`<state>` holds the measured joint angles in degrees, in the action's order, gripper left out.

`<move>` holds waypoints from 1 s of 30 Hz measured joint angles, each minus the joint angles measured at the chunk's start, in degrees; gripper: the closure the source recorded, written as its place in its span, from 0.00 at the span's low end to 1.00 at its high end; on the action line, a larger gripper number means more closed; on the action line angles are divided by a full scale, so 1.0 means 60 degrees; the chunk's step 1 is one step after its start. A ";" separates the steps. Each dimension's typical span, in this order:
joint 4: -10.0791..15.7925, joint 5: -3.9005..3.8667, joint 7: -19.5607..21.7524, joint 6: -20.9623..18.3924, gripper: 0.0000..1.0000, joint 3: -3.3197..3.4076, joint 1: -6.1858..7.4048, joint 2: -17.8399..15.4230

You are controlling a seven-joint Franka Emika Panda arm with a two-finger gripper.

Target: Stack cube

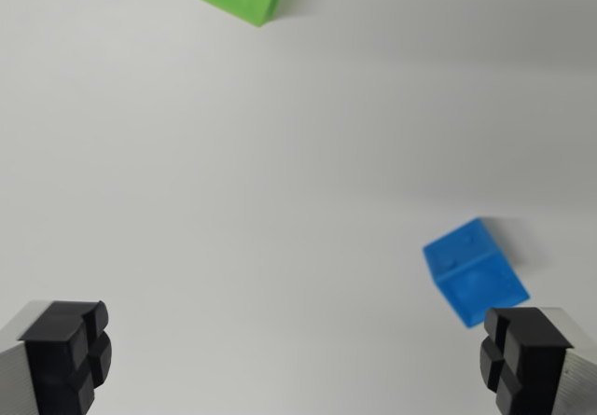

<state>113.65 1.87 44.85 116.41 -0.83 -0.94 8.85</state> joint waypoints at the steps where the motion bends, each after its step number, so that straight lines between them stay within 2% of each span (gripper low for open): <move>1: 0.0000 0.0000 0.0000 0.0000 0.00 0.0000 0.0000 0.0000; 17: 0.0023 0.0000 -0.0030 0.0005 0.00 0.0002 0.0000 0.0000; 30: 0.0443 0.0000 -0.0512 0.0349 0.00 0.0074 -0.0040 -0.0098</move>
<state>116.31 1.87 41.78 118.51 -0.38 -1.19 8.26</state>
